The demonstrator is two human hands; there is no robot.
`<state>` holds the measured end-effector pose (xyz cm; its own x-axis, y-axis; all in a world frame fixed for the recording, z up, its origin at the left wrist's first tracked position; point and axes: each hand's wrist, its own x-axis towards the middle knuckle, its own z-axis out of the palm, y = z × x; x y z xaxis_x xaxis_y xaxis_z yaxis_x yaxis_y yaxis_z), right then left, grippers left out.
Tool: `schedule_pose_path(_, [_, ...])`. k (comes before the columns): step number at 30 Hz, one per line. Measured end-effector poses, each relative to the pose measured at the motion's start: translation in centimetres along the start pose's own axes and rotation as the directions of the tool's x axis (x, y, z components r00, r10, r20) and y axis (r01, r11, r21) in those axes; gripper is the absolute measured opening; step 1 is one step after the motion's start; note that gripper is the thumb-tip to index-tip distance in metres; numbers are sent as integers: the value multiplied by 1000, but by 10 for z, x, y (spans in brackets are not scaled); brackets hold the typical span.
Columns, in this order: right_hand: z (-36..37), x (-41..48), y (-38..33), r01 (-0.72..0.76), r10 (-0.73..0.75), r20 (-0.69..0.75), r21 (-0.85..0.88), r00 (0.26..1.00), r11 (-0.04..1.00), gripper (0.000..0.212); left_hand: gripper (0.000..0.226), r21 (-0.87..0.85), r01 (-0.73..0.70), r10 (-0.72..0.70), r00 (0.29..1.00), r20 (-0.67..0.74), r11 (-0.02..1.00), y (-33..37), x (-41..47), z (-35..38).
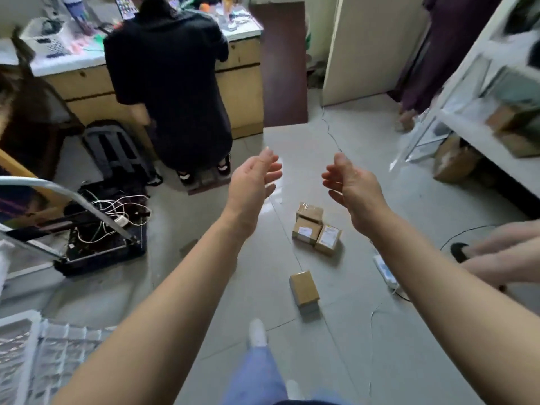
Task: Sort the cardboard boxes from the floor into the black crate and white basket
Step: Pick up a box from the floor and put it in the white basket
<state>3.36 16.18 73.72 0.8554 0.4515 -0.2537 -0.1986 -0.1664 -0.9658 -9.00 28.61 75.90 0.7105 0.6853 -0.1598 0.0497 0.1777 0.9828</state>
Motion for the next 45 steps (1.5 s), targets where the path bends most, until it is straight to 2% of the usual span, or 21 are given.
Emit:
schedule_pose_path(11, [7,130,2,-67,71,-143,33,987,997,37,30,56,92,-98,988,119,994,-7,159,32])
schedule_pose_path(16, [-1,169,24,-173,180,-191,50,965,984,45,34,77,189,-198,970,139,979,-24,211,59])
schedule_pose_path(24, [-38,258,53,-297,292,-176,-5,940,955,38,33,85,299,-306,950,70,950,-79,280,119])
schedule_pose_path(32, [-58,348,137,-455,445,-162,-30,881,890,45,28,29,437,-436,899,-33,899,-195,344,151])
schedule_pose_path(37, [-49,400,223,-588,616,-137,195,776,785,60,28,82,487,-483,873,-63,869,-293,388,143])
schedule_pose_path(40, [-41,430,285,-610,653,-135,257,745,749,60,28,163,490,-484,872,-75,856,-359,418,135])
schedule_pose_path(45, [-29,468,396,-679,723,-161,256,672,688,60,33,310,520,-519,850,-92,796,-481,455,118])
